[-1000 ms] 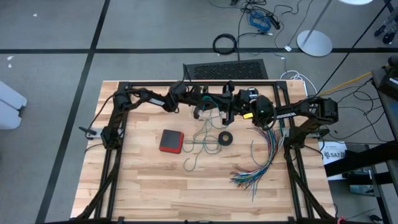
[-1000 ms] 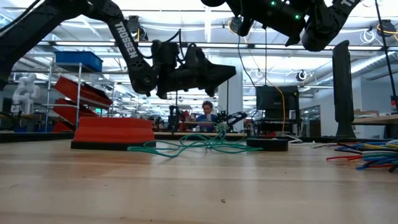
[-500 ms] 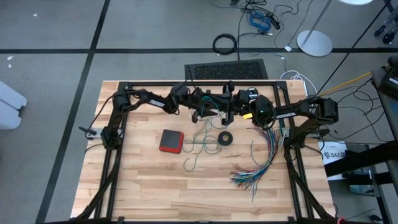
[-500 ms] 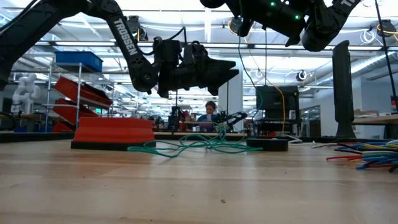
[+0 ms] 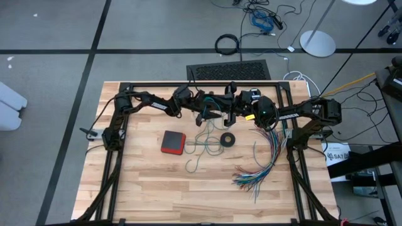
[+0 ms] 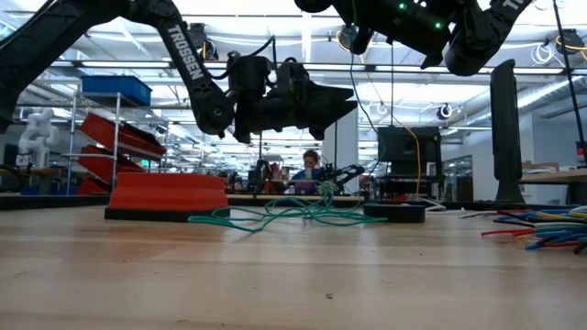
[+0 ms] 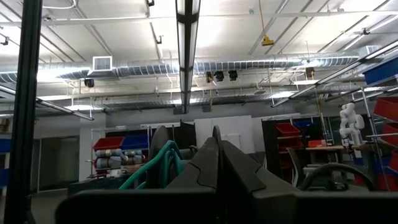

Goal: Coiling cords
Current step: Coil the green wire cable on the spool

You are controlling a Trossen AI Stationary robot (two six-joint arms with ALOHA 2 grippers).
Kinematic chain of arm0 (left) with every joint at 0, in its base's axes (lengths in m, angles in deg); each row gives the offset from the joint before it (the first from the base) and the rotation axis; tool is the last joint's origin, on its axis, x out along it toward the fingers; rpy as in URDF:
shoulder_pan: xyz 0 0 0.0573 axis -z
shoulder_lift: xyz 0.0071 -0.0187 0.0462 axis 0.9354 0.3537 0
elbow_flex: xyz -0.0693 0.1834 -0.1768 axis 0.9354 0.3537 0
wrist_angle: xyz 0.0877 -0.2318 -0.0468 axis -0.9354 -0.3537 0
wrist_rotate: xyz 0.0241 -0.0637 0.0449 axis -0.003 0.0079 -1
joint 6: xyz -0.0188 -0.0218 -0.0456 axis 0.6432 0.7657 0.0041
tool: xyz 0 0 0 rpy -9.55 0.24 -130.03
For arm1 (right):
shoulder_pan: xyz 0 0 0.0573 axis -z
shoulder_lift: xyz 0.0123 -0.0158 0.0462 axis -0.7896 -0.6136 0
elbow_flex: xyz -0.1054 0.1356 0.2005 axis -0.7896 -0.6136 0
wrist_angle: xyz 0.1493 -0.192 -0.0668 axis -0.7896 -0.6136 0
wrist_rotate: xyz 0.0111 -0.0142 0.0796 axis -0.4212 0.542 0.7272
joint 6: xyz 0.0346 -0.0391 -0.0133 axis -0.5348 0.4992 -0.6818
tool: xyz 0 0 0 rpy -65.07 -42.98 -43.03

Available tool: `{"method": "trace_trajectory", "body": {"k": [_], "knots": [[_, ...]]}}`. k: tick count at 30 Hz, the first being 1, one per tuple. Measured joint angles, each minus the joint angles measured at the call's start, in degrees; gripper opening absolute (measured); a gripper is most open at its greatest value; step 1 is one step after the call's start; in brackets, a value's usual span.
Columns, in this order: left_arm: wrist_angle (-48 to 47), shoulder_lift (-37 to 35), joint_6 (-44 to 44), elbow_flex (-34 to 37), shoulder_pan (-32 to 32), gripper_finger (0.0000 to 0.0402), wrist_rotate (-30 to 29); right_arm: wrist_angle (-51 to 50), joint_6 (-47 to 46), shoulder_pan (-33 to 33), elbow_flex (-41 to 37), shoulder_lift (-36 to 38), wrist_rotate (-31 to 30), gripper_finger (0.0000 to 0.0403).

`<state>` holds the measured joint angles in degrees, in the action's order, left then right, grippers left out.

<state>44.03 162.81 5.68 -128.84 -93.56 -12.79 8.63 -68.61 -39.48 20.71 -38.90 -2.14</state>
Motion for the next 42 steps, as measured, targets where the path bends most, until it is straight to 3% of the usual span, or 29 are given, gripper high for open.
{"method": "trace_trajectory", "body": {"k": [16,27,32,42], "knots": [[0.0,0.0,-1.08,-0.96,1.16,0.017,-2.55,0.02,0.02,0.0,0.0,0.0,0.0,0.0],[-0.58,0.02,-2.21,-0.96,1.15,0.0086,-2.61,0.02,0.0,0.0,0.0,0.0,0.0,0.0],[-4.83,-0.02,-3.19,-0.98,-1.08,0.0108,-1.61,0.02,0.0,-0.02,0.0,0.0,0.02,0.0],[-5.43,-0.11,-1.59,-0.98,-0.92,0.0172,6.75,-0.23,0.03,0.0,0.0,0.0,0.02,0.0]]}}
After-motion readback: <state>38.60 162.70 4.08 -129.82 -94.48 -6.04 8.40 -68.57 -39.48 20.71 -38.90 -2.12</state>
